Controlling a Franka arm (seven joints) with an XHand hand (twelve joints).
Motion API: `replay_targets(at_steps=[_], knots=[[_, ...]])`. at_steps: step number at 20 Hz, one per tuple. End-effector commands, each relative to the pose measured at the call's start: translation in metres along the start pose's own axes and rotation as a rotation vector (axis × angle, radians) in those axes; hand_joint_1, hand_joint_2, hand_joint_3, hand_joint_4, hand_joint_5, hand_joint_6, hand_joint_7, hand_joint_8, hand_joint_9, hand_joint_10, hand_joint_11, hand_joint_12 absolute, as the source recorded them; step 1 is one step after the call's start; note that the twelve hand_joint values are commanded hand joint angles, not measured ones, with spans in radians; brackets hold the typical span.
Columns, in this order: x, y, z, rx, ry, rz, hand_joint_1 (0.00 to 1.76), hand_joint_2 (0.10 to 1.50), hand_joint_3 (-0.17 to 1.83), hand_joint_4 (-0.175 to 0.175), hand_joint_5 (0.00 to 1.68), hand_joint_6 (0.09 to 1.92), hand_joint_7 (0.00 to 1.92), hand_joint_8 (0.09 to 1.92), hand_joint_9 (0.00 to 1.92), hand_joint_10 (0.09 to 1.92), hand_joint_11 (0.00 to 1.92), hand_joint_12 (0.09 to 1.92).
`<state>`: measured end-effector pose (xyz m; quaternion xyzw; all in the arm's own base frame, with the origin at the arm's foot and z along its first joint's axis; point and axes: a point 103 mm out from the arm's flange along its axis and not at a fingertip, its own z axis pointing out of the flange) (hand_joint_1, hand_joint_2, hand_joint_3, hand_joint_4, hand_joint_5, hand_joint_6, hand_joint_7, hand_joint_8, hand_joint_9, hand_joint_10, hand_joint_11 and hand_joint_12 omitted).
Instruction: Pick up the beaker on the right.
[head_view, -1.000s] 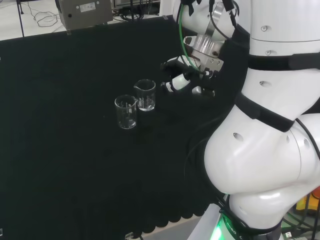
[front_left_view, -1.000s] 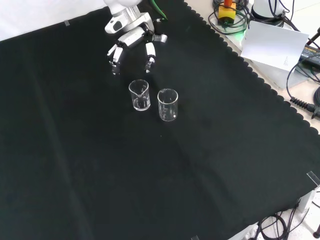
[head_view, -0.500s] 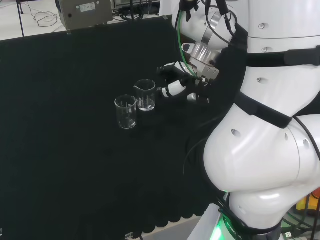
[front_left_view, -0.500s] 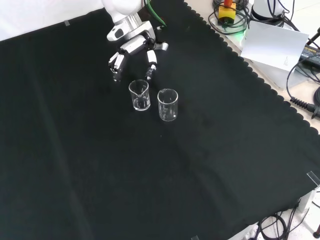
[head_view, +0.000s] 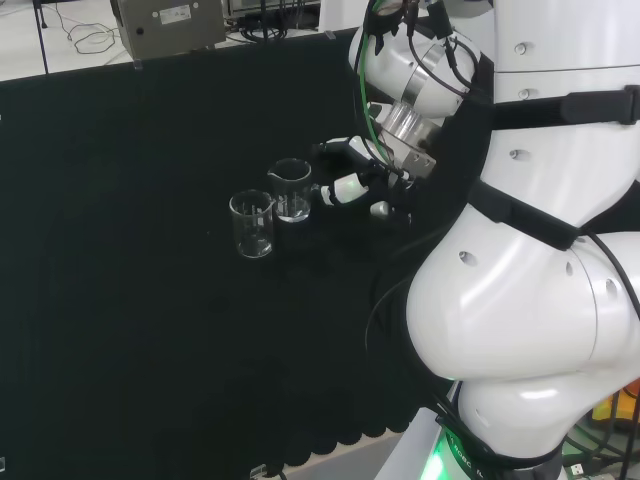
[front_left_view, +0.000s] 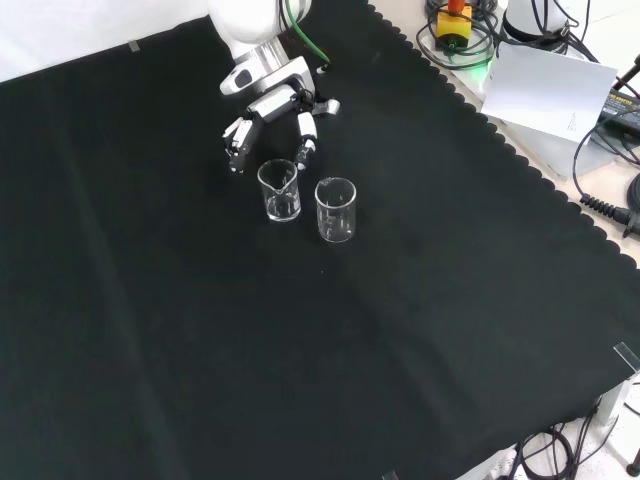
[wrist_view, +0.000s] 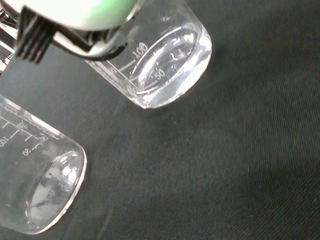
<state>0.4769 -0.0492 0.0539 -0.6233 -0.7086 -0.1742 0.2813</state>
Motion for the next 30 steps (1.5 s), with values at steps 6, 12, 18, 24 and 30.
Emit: replay_targets(at_steps=[6,12,18,24,30], knots=[[0.004,0.005,0.013,-0.081,0.048,-0.013,0.8,0.5,0.53,-0.063,0.5,0.09,0.42,0.77,0.53,0.64,0.14,1.43],[0.008,0.009,0.018,-0.103,0.065,-0.026,0.78,0.51,0.5,-0.065,0.5,0.09,0.42,0.77,0.53,0.64,0.14,1.43],[0.012,0.014,0.024,-0.094,0.081,-0.035,0.78,0.51,0.49,-0.066,0.47,0.09,0.41,0.77,0.52,0.64,0.14,1.42],[0.016,0.018,0.032,-0.108,0.108,-0.044,0.78,0.51,0.48,-0.066,0.46,0.09,0.4,0.77,0.52,0.64,0.15,1.42],[0.019,0.02,0.034,-0.104,0.138,-0.081,0.78,0.52,0.48,-0.068,0.47,0.09,0.4,0.77,0.52,0.65,0.15,1.42]])
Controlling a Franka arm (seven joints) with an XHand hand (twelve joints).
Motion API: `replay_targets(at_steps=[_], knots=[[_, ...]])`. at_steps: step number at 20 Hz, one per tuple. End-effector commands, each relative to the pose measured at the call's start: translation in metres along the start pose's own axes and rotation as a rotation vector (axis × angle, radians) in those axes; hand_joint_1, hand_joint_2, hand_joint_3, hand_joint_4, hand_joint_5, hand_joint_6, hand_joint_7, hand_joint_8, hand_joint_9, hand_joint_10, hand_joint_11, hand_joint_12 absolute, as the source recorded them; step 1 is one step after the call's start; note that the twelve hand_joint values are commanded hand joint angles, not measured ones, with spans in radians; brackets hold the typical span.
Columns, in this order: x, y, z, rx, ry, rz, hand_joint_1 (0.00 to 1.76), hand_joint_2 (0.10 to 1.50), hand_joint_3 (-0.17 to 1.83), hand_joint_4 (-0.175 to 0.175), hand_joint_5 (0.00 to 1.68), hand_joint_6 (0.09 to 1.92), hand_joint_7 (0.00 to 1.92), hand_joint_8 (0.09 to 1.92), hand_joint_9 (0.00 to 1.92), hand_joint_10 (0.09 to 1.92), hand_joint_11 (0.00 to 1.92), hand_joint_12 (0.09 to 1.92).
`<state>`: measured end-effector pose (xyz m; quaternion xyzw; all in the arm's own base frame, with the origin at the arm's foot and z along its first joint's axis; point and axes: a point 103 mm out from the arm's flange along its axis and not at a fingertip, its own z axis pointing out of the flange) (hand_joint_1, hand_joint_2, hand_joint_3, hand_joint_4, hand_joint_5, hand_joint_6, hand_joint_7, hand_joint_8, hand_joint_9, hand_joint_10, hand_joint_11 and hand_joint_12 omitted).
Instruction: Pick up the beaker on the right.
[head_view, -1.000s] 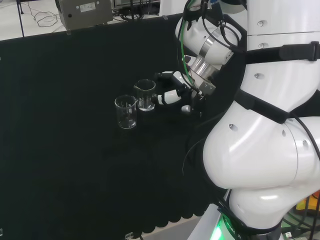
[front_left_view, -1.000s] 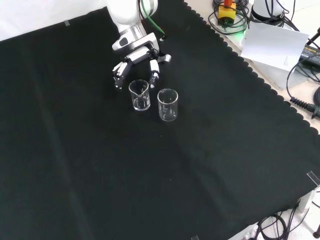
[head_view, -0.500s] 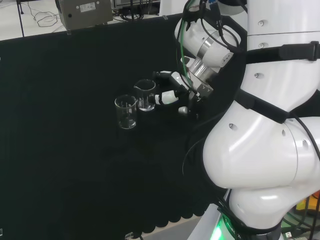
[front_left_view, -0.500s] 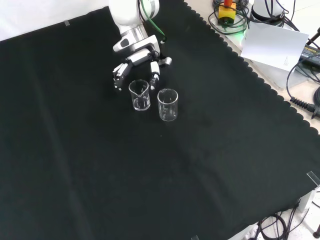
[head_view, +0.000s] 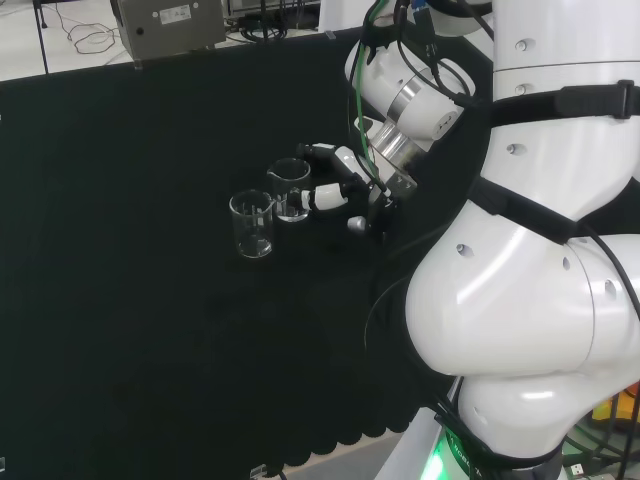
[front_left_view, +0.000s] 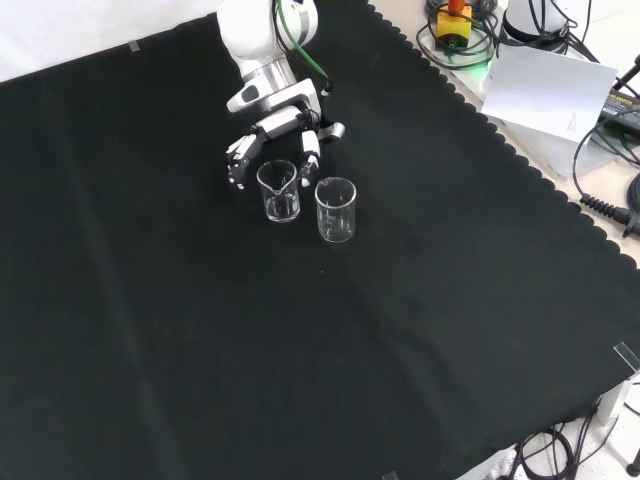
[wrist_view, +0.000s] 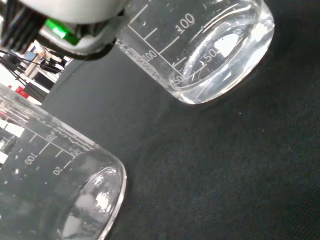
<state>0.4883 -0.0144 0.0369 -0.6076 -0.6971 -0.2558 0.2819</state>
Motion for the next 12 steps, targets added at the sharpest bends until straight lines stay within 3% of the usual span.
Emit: replay_targets(at_steps=[1,6,12], knots=[[0.0043,0.0016,0.0032,0.009,0.029,-0.033,0.78,0.52,0.47,-0.068,0.47,0.09,0.4,0.77,0.52,0.65,0.15,1.41],[0.0088,0.0013,0.0073,0.007,0.042,-0.05,0.78,0.52,0.47,-0.069,0.47,0.09,0.39,0.77,0.52,0.65,0.15,1.41],[0.0084,0.0037,0.009,-0.02,0.075,-0.027,0.8,0.53,0.47,-0.071,0.49,0.09,0.4,0.78,0.54,0.65,0.15,1.4]])
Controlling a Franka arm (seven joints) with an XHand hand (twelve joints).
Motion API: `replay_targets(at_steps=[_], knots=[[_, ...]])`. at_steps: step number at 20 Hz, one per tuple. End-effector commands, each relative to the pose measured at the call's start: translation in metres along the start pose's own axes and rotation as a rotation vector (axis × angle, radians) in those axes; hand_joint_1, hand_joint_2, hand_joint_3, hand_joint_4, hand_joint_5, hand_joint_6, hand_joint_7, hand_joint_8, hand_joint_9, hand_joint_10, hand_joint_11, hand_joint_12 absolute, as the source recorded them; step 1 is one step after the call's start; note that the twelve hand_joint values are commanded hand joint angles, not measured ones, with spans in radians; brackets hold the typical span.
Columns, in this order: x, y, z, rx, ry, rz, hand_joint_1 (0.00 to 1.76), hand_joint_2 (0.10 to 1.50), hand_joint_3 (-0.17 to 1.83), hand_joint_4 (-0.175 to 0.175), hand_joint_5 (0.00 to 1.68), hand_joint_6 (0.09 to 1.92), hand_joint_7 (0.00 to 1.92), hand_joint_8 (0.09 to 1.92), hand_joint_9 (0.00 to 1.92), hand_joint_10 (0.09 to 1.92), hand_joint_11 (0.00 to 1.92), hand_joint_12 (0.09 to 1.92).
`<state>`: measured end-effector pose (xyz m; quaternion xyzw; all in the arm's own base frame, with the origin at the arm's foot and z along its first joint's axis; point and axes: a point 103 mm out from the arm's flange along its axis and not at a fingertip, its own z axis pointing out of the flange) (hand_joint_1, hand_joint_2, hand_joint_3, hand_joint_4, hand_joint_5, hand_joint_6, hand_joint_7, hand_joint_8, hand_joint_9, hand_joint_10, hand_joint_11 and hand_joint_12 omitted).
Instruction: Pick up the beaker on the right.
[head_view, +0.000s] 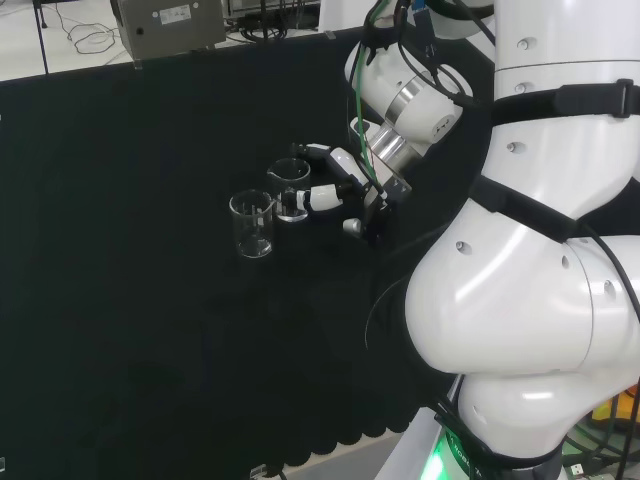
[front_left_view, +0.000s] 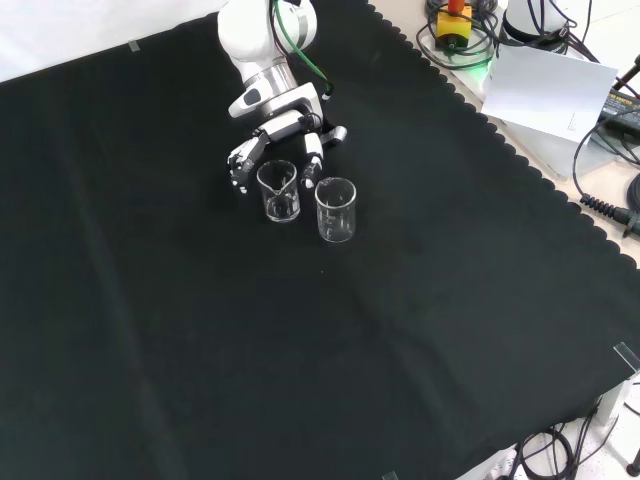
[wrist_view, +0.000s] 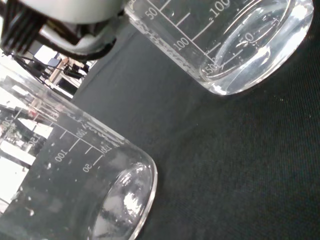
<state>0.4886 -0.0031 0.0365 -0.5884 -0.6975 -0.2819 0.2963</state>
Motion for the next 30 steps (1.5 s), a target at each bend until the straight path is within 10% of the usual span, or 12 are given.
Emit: replay_targets(at_steps=[1,23,30], knots=[[0.001,0.002,0.001,-0.013,0.014,0.008,0.81,0.53,0.47,-0.071,0.49,0.09,0.41,0.78,0.55,0.65,0.15,1.4],[0.004,0.01,0.013,-0.009,0.014,-0.001,0.95,0.53,0.52,-0.073,0.59,0.13,0.51,0.77,0.66,0.61,0.2,1.37],[0.004,0.011,0.014,-0.038,0.025,0.005,1.01,0.51,0.61,-0.069,0.47,0.55,0.57,0.76,0.72,0.57,0.24,1.36]])
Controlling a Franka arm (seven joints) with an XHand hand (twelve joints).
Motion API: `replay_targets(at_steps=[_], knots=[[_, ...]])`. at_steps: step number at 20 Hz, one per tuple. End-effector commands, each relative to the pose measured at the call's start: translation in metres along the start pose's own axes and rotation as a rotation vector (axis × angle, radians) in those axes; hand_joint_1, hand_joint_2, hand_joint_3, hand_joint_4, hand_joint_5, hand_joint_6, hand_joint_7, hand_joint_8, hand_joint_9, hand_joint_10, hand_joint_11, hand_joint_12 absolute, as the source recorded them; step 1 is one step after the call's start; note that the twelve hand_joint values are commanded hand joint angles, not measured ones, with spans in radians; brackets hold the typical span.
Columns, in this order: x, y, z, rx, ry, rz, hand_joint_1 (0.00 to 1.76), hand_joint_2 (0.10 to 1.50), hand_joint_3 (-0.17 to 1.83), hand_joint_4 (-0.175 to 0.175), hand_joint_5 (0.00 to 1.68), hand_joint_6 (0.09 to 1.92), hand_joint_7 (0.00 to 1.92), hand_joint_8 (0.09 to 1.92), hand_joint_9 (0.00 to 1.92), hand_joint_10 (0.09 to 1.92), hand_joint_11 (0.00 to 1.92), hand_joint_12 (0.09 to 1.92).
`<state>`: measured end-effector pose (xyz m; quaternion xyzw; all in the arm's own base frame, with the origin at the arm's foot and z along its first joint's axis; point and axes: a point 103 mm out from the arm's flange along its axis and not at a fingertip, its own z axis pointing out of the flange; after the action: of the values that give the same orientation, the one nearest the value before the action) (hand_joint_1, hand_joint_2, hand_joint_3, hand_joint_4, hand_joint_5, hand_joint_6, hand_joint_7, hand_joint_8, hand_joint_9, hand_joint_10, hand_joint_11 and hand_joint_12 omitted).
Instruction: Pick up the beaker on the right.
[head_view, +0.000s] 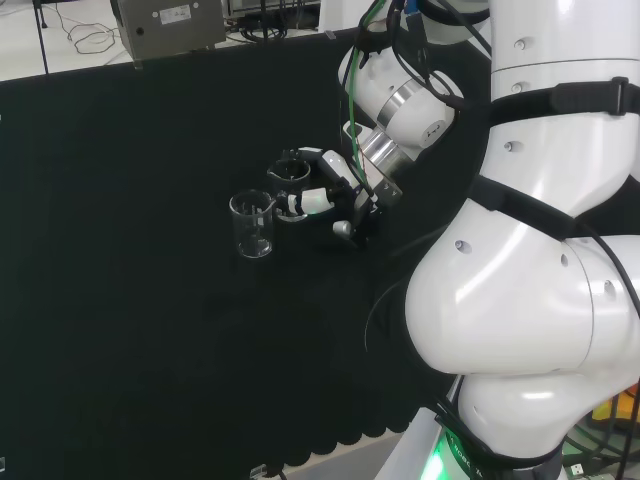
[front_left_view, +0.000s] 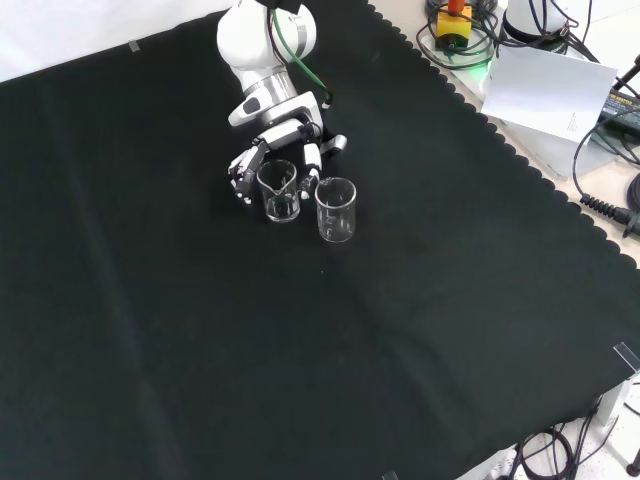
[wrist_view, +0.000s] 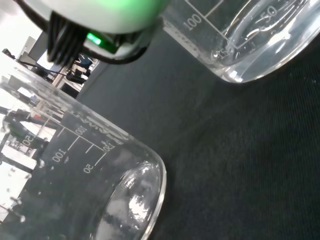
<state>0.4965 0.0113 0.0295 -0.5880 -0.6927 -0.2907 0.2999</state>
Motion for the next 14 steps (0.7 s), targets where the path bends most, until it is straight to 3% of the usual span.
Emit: replay_targets(at_steps=[1,3,4,5,6,8,10,14], knots=[[0.001,0.002,-0.001,-0.036,0.012,0.005,1.02,0.51,0.61,-0.068,0.46,0.6,0.58,0.76,0.73,0.56,0.25,1.35],[0.003,0.003,-0.003,-0.06,0.027,0.012,1.02,0.51,0.62,-0.067,0.45,0.65,0.58,0.76,0.74,0.56,0.25,1.35],[0.004,0.004,-0.005,-0.079,0.038,0.022,1.05,0.52,0.64,-0.063,0.55,0.73,0.62,0.76,0.77,0.56,0.28,1.34],[0.005,0.004,-0.006,-0.095,0.046,0.031,1.13,0.61,0.62,-0.029,0.75,0.84,0.83,0.77,0.93,0.6,0.46,1.29],[0.007,0.005,-0.008,-0.122,0.037,0.044,1.25,0.62,0.68,-0.076,0.91,0.89,1.02,0.81,1.11,0.61,0.69,1.19],[0.008,0.007,-0.013,-0.132,0.023,0.06,1.38,0.58,0.79,-0.147,1.04,0.94,1.19,0.86,1.29,0.66,0.96,0.98],[0.009,0.008,-0.018,-0.125,0.002,0.056,1.42,0.56,0.83,-0.169,1.08,0.93,1.25,0.86,1.36,0.68,1.05,0.88],[0.015,0.009,-0.034,-0.118,-0.066,0.029,1.44,0.53,0.85,-0.175,1.14,0.82,1.33,0.72,1.46,0.57,1.15,0.78]])
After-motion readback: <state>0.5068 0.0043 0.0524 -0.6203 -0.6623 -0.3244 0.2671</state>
